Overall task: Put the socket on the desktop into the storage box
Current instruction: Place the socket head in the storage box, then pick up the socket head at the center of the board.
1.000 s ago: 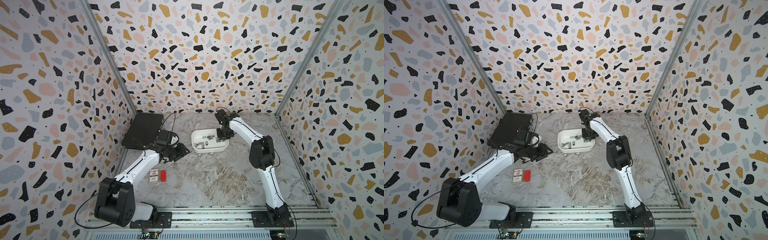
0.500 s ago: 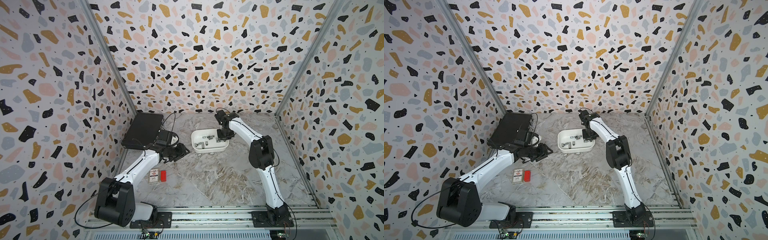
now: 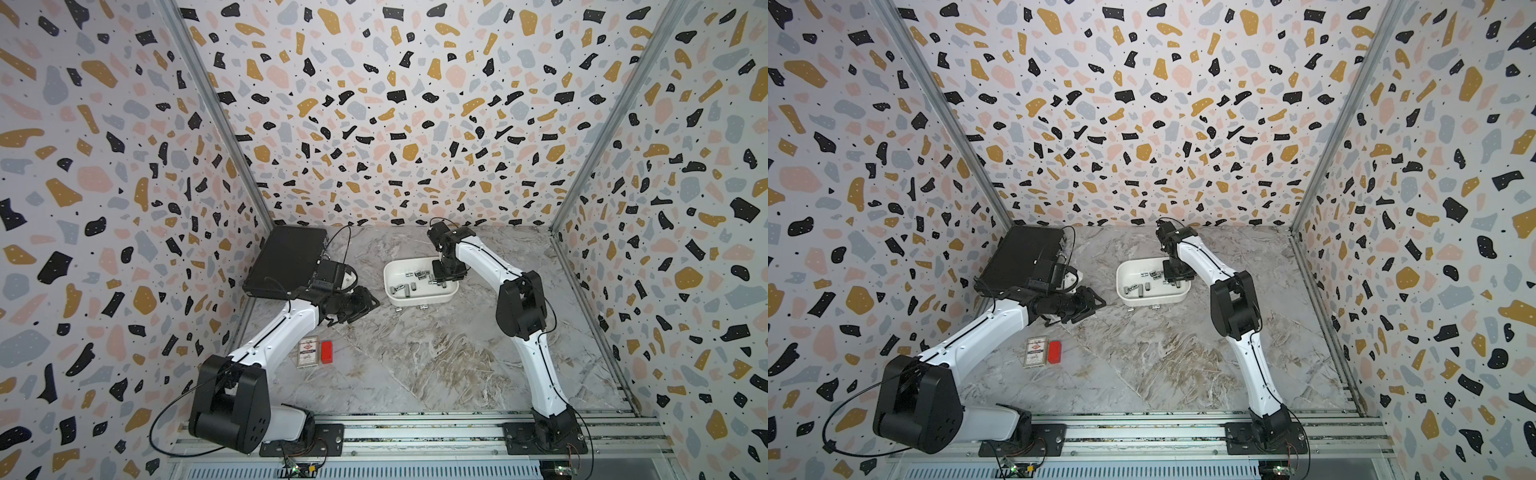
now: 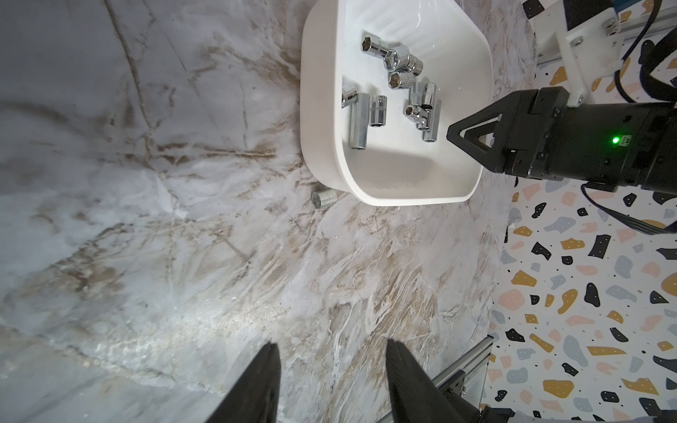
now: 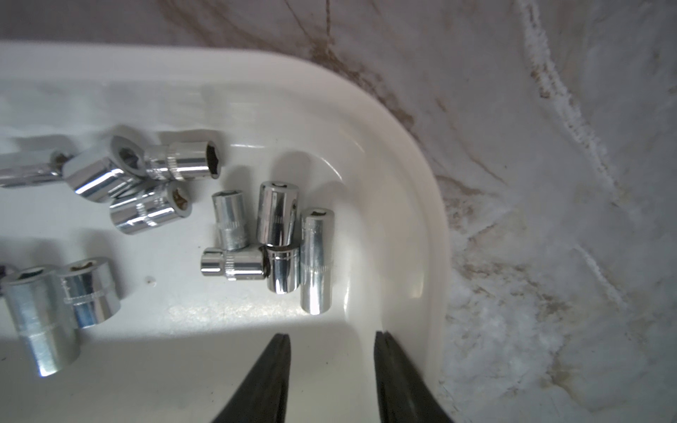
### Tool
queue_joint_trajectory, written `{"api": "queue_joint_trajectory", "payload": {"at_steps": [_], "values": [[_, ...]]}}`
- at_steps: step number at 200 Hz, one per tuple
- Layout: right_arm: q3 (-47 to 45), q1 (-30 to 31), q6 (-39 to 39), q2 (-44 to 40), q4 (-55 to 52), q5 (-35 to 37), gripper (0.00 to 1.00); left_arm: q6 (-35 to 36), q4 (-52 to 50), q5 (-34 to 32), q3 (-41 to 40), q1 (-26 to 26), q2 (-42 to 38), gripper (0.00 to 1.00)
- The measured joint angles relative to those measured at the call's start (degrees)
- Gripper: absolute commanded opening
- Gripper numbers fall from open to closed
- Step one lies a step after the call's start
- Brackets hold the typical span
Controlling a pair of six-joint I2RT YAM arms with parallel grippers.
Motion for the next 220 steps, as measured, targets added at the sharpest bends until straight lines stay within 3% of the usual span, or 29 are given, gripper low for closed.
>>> {"api": "queue_joint_trajectory", "payload": {"at_steps": [35, 82, 143, 220], "values": [[-1.49, 0.39, 0.02, -2.82, 0.61, -0.81, 0.43, 1.27, -0.85, -0.46, 0.0, 0.0, -0.02, 0.51], [-12.7, 1.7, 0.15, -14.84, 5.11, -3.17, 0.44, 3.61, -3.23, -1.95, 0.0, 0.0, -0.83, 0.52], [-32.92, 2.84, 0.44, -30.88, 15.67, -7.61, 0.5, 6.4, -3.48, -2.54, -0.96, -0.15, -4.39, 0.54], [-58.07, 6.36, 0.59, -47.08, 32.85, -10.75, 0.62, 7.04, -1.46, -4.79, -10.58, -2.34, -15.65, 0.54]]}}
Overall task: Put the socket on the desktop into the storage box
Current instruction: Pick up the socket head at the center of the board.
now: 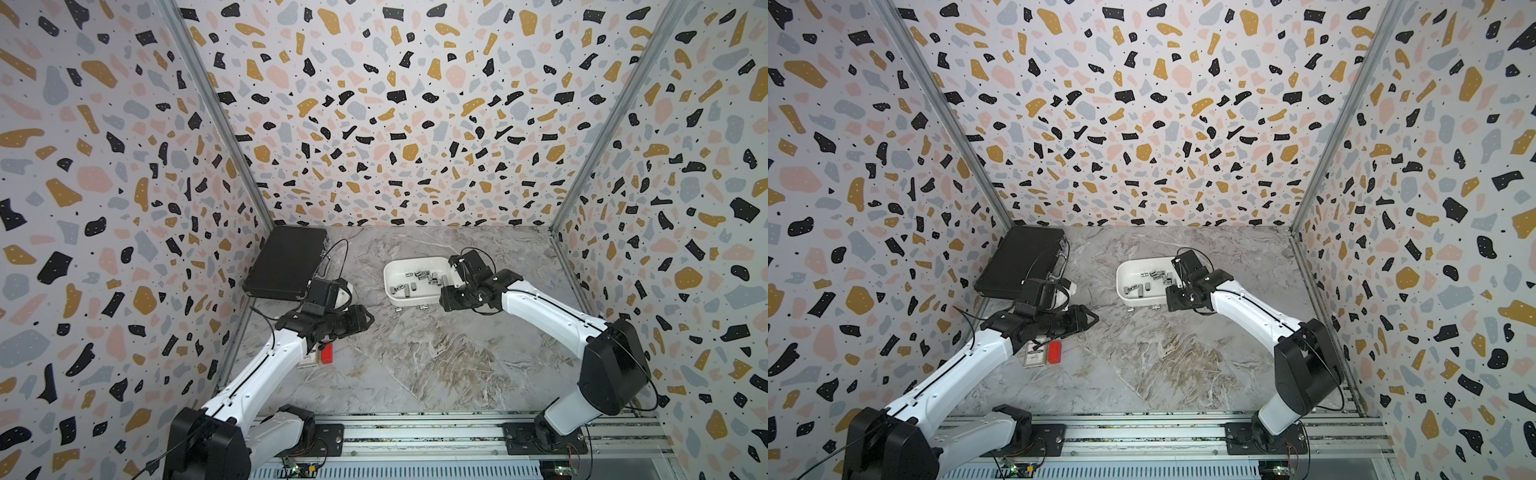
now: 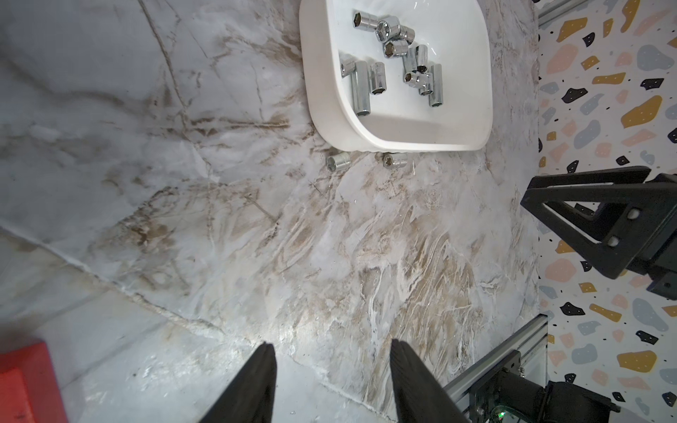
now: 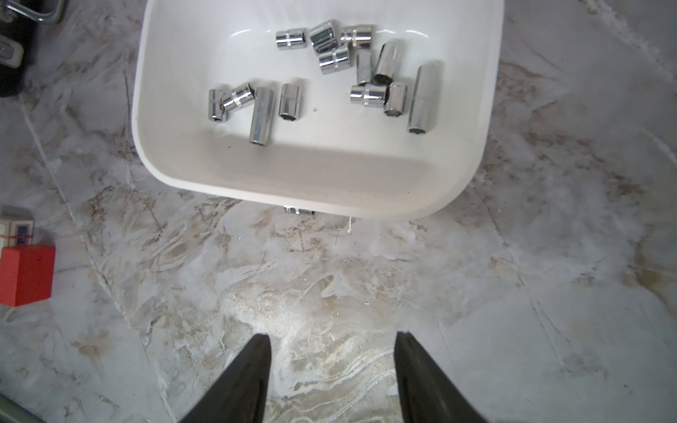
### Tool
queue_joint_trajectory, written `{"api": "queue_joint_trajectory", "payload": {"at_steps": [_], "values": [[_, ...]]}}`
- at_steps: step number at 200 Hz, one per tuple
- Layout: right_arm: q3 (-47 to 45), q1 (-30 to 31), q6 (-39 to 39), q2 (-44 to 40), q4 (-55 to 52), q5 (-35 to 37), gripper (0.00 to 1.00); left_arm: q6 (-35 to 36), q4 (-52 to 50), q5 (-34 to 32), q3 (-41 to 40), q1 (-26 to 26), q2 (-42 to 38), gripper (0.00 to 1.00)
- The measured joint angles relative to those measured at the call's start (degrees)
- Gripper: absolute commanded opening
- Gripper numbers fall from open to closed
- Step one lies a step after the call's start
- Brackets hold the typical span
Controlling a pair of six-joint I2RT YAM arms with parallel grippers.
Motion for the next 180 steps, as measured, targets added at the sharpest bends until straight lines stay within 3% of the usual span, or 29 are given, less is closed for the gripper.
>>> {"api": "queue_joint_trajectory", "payload": {"at_steps": [87, 180], "values": [[-13.31, 5.38, -0.04, -5.92, 14.82, 1.62, 0.68, -2.32, 3.85, -3.23, -6.34, -5.97, -7.06, 0.59], [-13.64, 6.01, 0.04, 3.76, 23.41, 4.2, 0.7, -5.07, 6.97, -3.39, -9.6, -6.82, -10.16, 0.61]]}}
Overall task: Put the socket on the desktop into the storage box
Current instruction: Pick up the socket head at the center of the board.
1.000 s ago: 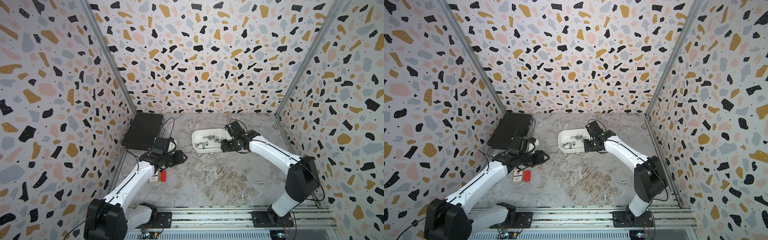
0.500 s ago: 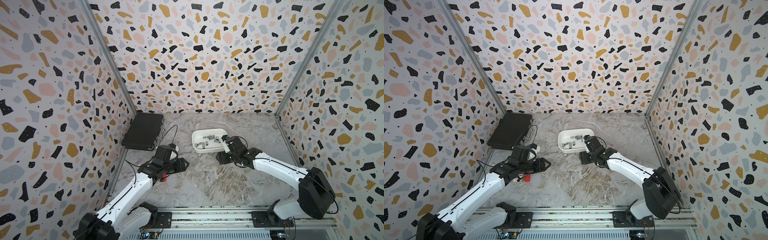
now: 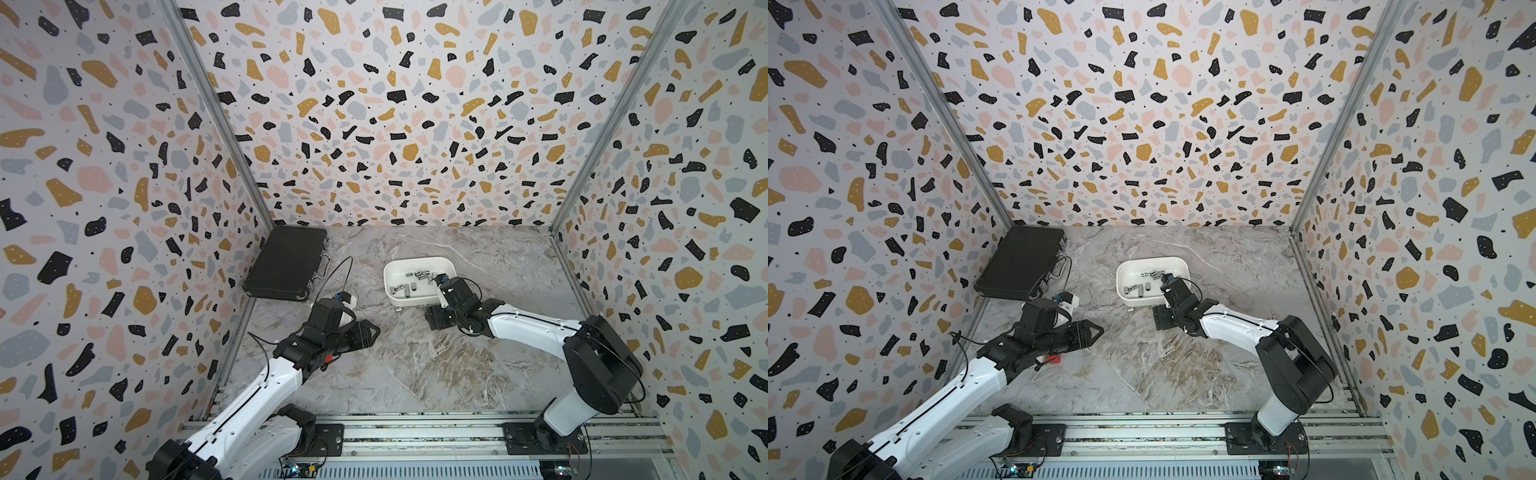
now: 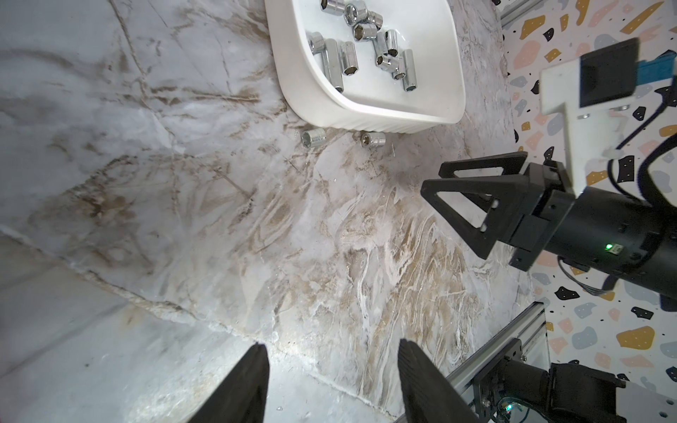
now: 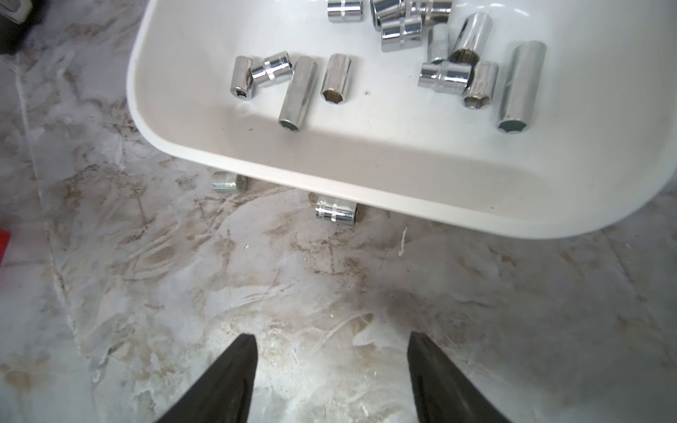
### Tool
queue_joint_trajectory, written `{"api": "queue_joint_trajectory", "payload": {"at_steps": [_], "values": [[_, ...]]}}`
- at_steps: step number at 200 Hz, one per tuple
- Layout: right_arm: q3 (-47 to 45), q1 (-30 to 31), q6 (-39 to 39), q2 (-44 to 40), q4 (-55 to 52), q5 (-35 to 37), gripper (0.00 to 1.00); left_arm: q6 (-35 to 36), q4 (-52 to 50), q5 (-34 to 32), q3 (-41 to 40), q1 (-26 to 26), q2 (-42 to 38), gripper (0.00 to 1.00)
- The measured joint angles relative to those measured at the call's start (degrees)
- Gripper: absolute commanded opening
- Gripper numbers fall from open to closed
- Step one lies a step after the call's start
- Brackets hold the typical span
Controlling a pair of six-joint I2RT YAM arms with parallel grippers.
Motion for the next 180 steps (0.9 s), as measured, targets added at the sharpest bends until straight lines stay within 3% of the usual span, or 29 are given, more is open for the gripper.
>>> {"api": "queue_joint_trajectory", "payload": {"at_steps": [112, 180], "values": [[6.51, 0.11, 1.09, 10.91, 2.01, 2.64, 0.68, -0.35, 0.68, 0.0, -0.74, -0.02, -0.02, 0.61], [11.76, 0.11, 1.9, 16.24, 1.29, 3.87, 0.61, -0.46, 0.68, 0.0, -0.87, -0.02, 0.02, 0.61]]}}
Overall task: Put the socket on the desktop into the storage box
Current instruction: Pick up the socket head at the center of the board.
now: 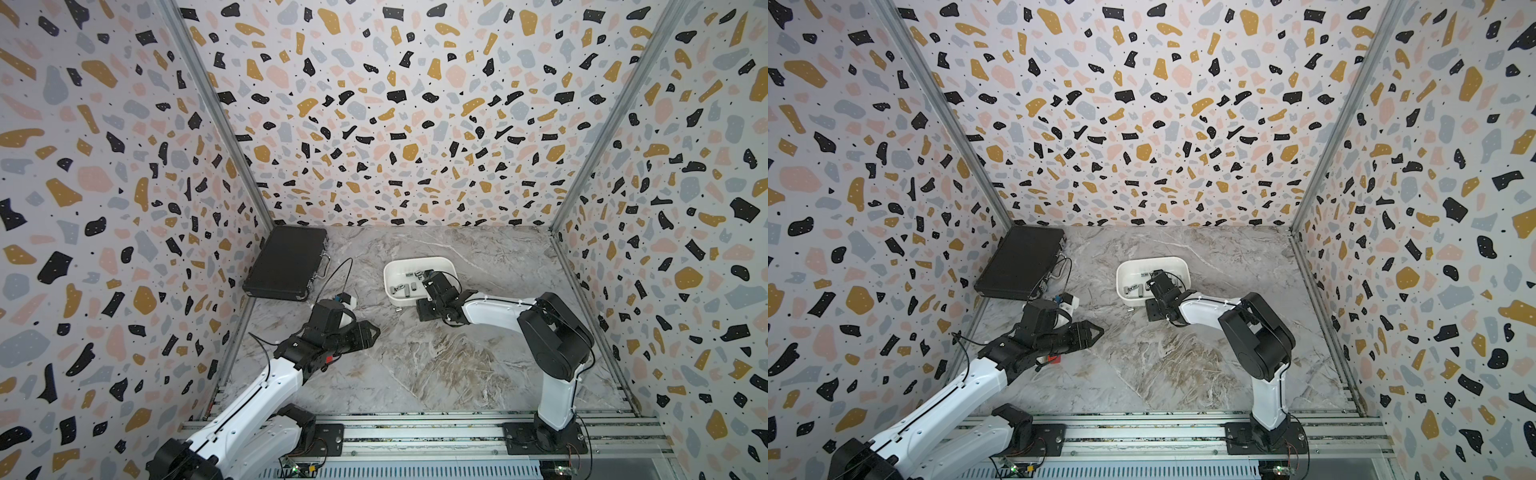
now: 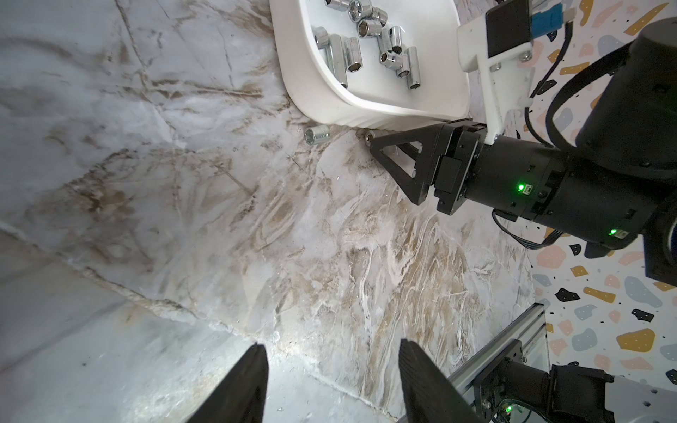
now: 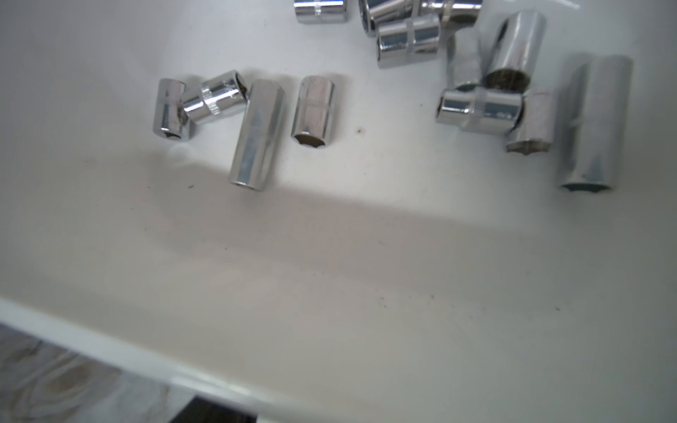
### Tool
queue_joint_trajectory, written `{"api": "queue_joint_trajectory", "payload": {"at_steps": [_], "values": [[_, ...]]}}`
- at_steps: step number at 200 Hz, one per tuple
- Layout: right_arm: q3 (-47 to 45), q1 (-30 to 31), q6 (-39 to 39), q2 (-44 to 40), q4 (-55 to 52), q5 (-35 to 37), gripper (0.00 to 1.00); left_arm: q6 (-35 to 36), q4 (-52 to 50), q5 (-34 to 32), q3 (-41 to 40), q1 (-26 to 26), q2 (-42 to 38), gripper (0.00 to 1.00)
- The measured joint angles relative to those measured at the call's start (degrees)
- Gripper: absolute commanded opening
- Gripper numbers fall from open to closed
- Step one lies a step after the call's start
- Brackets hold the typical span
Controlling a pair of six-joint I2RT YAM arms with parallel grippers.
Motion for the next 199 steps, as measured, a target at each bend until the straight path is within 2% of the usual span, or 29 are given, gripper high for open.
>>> {"api": "queue_joint_trajectory", "payload": {"at_steps": [151, 199], "values": [[4.17, 1.36, 2.21, 4.39, -0.85, 4.15, 0.45, 0.0, 0.0, -0.44, 0.0, 0.0, 0.44, 0.61], [4.79, 2.19, 2.8, 5.2, -0.87, 6.8, 0.29, 0.0, 0.0, -0.48, 0.0, 0.0, 0.44, 0.6]]}}
